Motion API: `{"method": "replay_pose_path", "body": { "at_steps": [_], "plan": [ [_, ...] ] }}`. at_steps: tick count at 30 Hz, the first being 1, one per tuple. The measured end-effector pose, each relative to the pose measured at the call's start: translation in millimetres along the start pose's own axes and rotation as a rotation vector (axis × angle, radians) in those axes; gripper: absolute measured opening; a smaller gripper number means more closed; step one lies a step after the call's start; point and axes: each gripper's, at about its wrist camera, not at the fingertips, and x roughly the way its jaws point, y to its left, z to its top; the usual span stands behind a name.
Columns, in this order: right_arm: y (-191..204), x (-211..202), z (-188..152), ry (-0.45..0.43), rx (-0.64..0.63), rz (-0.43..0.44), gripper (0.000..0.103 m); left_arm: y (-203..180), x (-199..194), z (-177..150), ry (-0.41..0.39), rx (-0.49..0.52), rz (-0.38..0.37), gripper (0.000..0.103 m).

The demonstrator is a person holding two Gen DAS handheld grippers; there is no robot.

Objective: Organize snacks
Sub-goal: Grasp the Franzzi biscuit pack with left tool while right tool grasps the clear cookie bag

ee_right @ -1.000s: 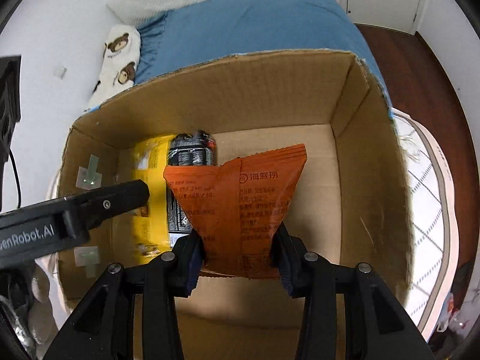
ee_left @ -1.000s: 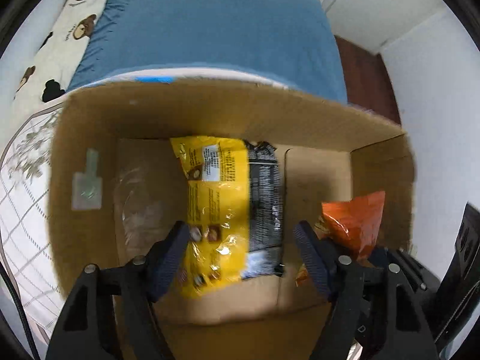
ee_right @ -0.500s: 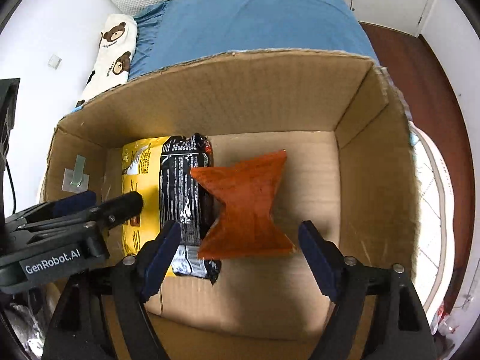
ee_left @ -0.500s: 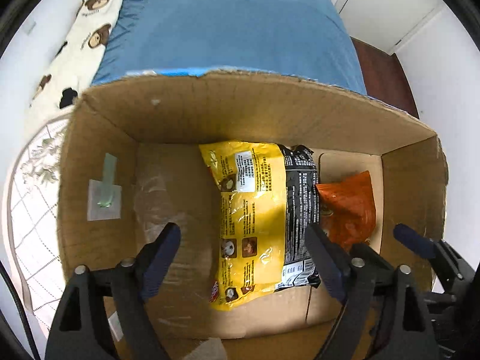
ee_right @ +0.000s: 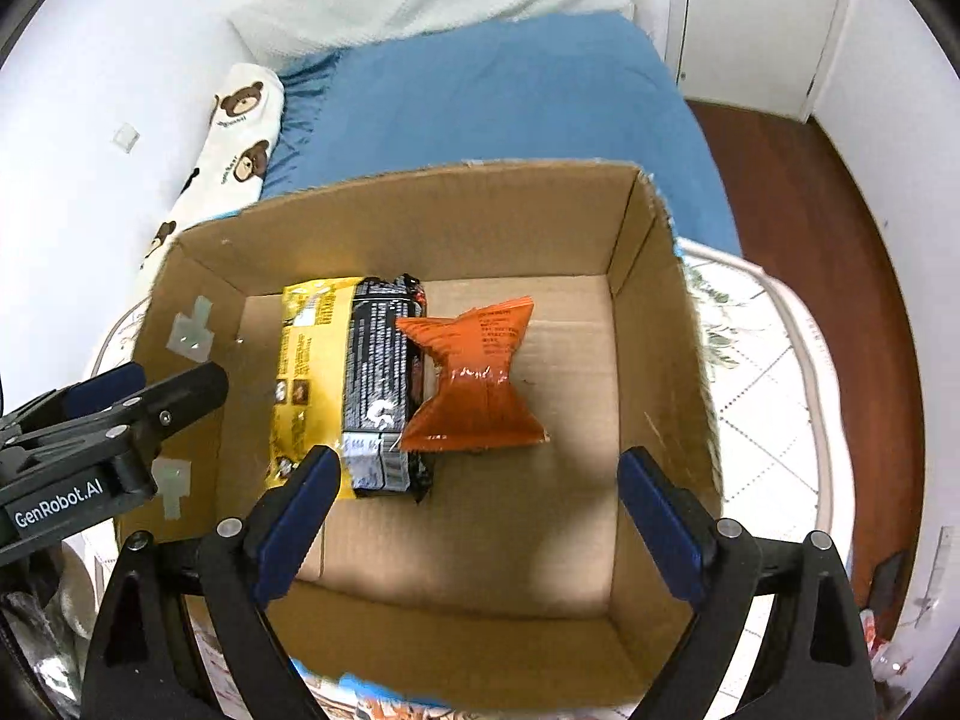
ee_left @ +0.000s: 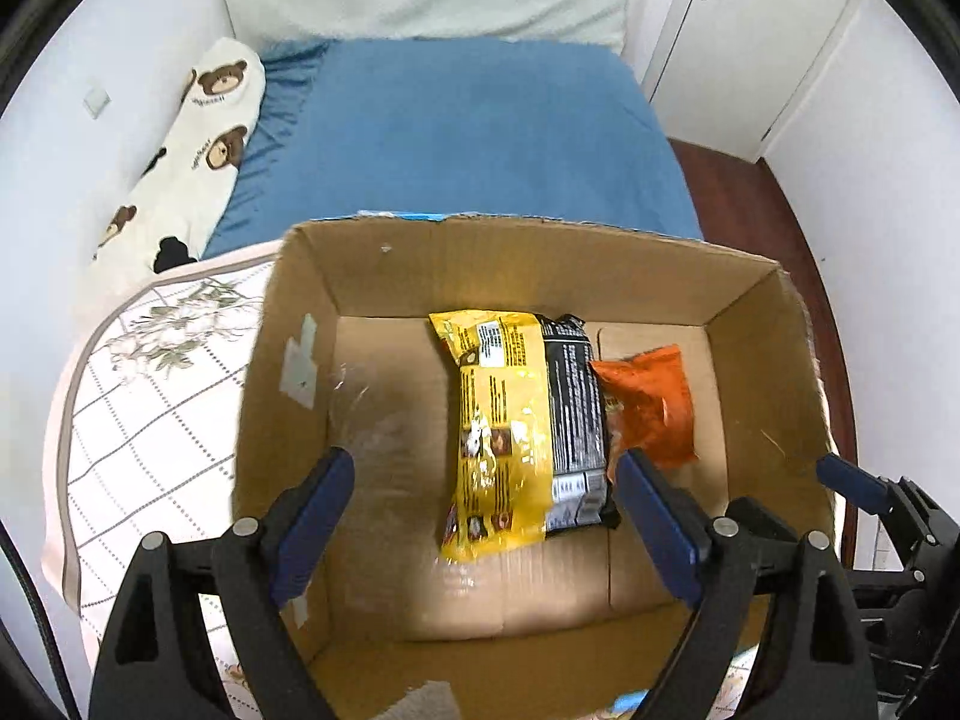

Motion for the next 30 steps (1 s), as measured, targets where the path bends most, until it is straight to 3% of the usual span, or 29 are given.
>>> {"method": "replay_pose_path", "body": {
  "at_steps": [9, 17, 23, 27, 30],
  "plan": [
    [13.8, -62.7, -38.9, -0.102, -0.013, 0.017, 0.096, -0.5, -61.1, -42.1, -0.11, 0.008, -0.015, 0.089],
    [13.0, -94.0, -79.1, -0.11, 0.009, 0.059, 0.096, -4.5, -96.3, -78.3, -0.163, 0.002, 0.006, 0.089],
    [-12.4, -73.8, -132.7, 0.006, 0.032, 0.063, 0.096, -14.1, -70.0, -128.7, -0.083, 0.053, 0.052, 0.089],
    [-34.2, -41.9, -172.2, 0.122, 0.003, 0.02, 0.096, -23.5, -22.2, -176.5, 0.059, 0.141, 0.09, 0.089],
    [-44.5, -17.7, -197.4, 0.186, -0.039, -0.007, 0.096, -29.3, 9.0, -215.7, 0.171, 0.165, 0.07, 0.089]
  ]
}}
